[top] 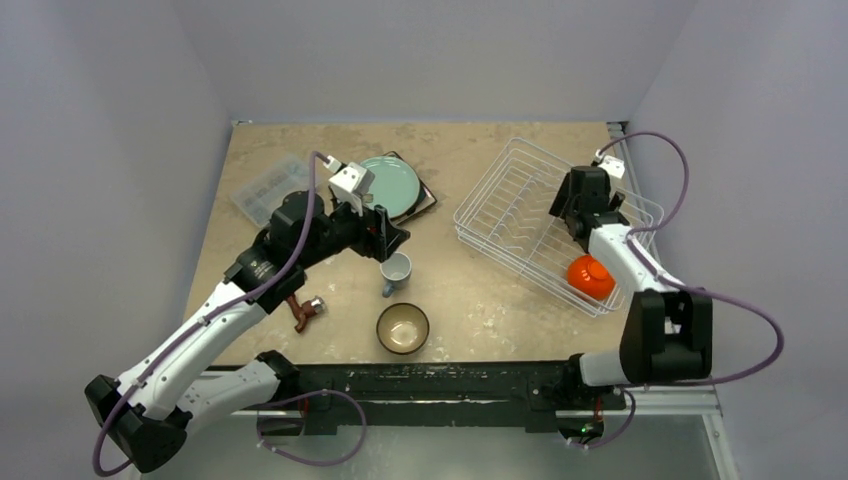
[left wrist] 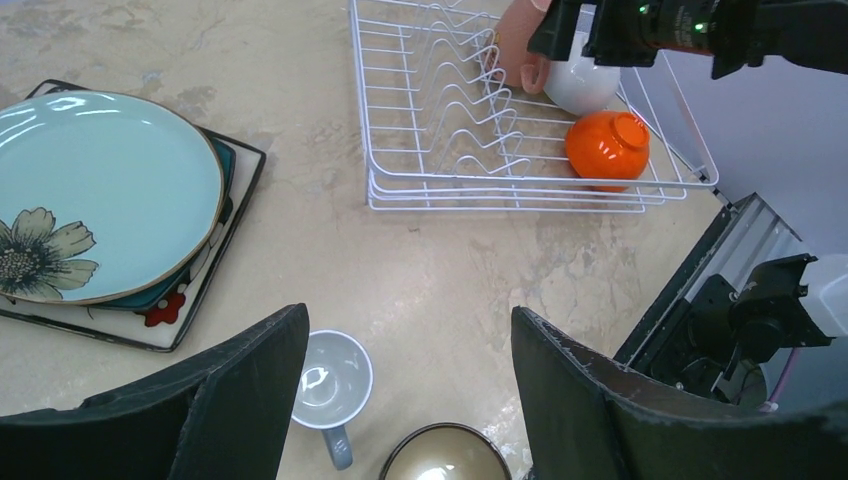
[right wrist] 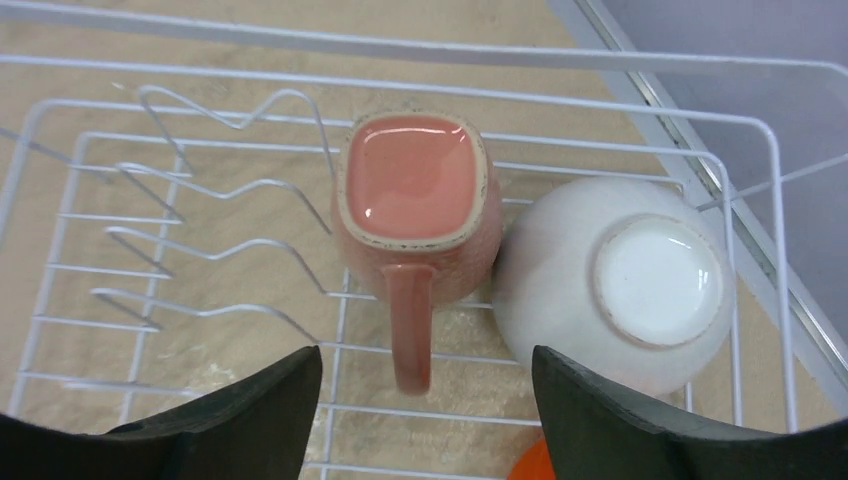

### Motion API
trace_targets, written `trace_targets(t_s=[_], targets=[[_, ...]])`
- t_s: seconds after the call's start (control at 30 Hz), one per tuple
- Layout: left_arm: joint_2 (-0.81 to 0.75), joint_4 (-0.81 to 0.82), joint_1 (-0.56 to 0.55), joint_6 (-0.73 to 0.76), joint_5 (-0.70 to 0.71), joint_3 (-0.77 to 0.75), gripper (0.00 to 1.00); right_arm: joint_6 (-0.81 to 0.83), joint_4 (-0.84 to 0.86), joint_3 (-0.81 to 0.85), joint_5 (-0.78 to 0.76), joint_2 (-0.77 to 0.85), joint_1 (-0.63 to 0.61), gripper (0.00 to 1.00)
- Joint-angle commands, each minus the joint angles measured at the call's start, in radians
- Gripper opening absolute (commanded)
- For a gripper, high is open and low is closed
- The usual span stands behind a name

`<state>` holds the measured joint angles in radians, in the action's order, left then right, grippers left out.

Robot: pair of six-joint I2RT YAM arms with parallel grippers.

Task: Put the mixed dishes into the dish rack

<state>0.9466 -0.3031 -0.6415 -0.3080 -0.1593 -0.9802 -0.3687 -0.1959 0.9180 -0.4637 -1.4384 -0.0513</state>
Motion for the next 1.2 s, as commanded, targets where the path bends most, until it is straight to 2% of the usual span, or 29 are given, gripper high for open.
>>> trace_targets(t_s=[0.0,0.1,0.17,0.3,0.43,0.57,0.67,0.8,0.93,1.07,1.17], targets=[[0.01,0.03,0.008,-0.02,-0.03,-0.046,0.73,-0.007,-0.031,-0.037,0.093,0.17,-0.006,0.78],[0.02,0.033,0.013,-0.024,-0.041,-0.046,0.73,-0.007,-0.032,-0.089,0.183,0.274,-0.039,0.82],[0.025,0.033,0.014,-0.024,-0.042,-0.045,0.73,-0.014,-0.047,-0.115,0.2,0.35,-0.104,0.83],[0.039,0.031,0.013,-0.02,-0.032,-0.043,0.73,-0.039,-0.103,-0.11,0.138,0.492,-0.338,0.85],[0.057,0.03,0.014,-0.017,-0.03,-0.046,0.74,-0.134,-0.165,-0.095,0.137,0.534,-0.549,0.84],[0.077,0.022,0.014,-0.016,-0.031,-0.049,0.74,-0.181,-0.093,-0.142,0.151,0.55,-0.828,0.84],[0.088,0.019,0.014,-0.006,-0.025,-0.053,0.75,-0.214,-0.054,-0.161,0.158,0.524,-0.95,0.84],[0.095,-0.001,0.013,0.009,0.012,-0.053,0.82,-0.28,0.061,-0.245,0.208,0.52,-0.986,0.87],[0.102,-0.035,0.013,0.028,0.065,-0.07,0.85,-0.347,0.155,-0.336,0.254,0.56,-0.986,0.86],[0.108,-0.076,0.013,-0.025,0.151,-0.077,0.85,-0.363,0.068,-0.327,0.203,0.613,-0.986,0.88],[0.108,-0.161,0.015,-0.173,0.222,-0.098,0.85,-0.36,-0.037,-0.295,0.128,0.65,-0.986,0.9]])
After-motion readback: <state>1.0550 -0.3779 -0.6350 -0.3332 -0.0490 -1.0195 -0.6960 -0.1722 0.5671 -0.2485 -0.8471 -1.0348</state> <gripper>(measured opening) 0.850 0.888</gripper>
